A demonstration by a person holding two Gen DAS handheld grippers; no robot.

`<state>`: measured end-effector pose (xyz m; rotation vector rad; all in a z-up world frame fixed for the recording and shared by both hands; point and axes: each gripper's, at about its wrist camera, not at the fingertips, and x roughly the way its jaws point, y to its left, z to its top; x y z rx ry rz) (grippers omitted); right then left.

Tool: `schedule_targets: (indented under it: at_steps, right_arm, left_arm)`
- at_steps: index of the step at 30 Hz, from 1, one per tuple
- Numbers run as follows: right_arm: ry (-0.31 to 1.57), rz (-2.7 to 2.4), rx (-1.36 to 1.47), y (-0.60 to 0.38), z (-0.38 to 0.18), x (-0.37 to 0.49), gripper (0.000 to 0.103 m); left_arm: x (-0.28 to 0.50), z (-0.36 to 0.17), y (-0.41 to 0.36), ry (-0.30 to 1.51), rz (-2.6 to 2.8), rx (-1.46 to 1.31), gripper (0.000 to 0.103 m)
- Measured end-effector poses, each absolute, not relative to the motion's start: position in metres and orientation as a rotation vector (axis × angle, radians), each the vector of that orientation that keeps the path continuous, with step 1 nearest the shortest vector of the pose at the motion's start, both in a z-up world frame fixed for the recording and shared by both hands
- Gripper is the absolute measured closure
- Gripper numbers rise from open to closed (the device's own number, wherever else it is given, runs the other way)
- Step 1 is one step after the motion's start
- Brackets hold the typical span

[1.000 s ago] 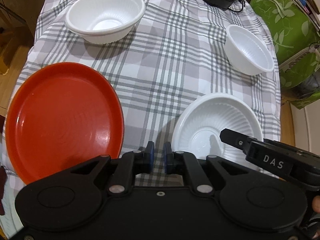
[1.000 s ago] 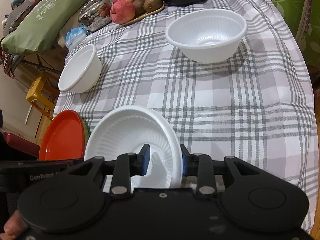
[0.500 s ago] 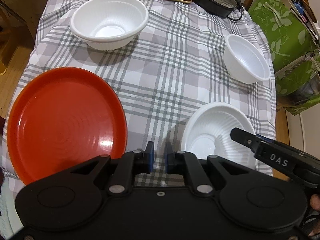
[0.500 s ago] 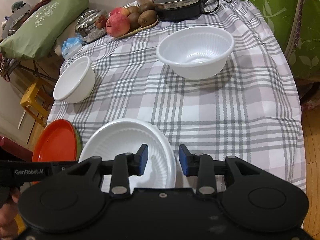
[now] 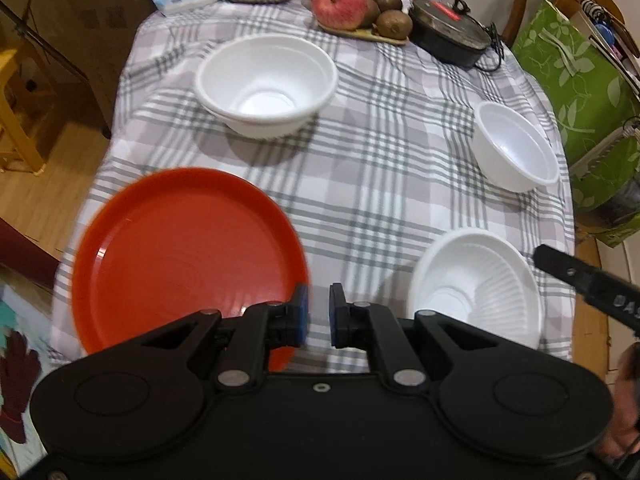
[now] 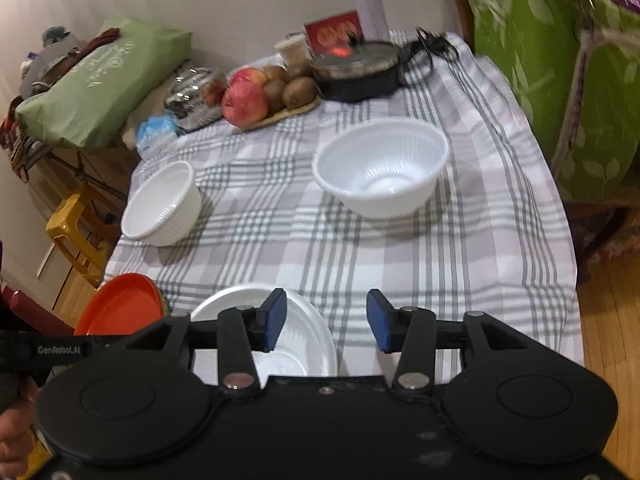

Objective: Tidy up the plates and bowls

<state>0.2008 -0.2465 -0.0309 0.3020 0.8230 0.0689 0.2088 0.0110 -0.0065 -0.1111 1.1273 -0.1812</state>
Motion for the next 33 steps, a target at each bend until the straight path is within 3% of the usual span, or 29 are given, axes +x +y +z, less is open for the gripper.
schedule_targets:
  at_steps: [3,14,19,25,33]
  right_arm:
    - [0.772,0.086,0.274,-0.238,-0.017,0.200,0.044]
    - [0.782,0.263,0.188,-0.182,0.033,0.257,0.040]
    - [0.875,0.273,0.193,-0.153,0.027,0.308,0.040]
    - [0.946,0.242,0.205,-0.125,0.013,0.367,0.052]
    - [0.978,0.238,0.164,-0.095,-0.006,0.413,0.053]
  left_arm:
    - [0.211,-0.001,0.025,1.111,-0.155,-0.120,0.089]
    - [0.252,0.021,0.080,1.026,-0.051,-0.131,0.085]
    - [0.281,0.021,0.098,1.035,-0.072,-0.177,0.085]
    - [0.317,0.008,0.106,1.055,-0.048,-0.181,0.085]
    - [0.353,0.004,0.111,1.029,-0.088,-0.208,0.085]
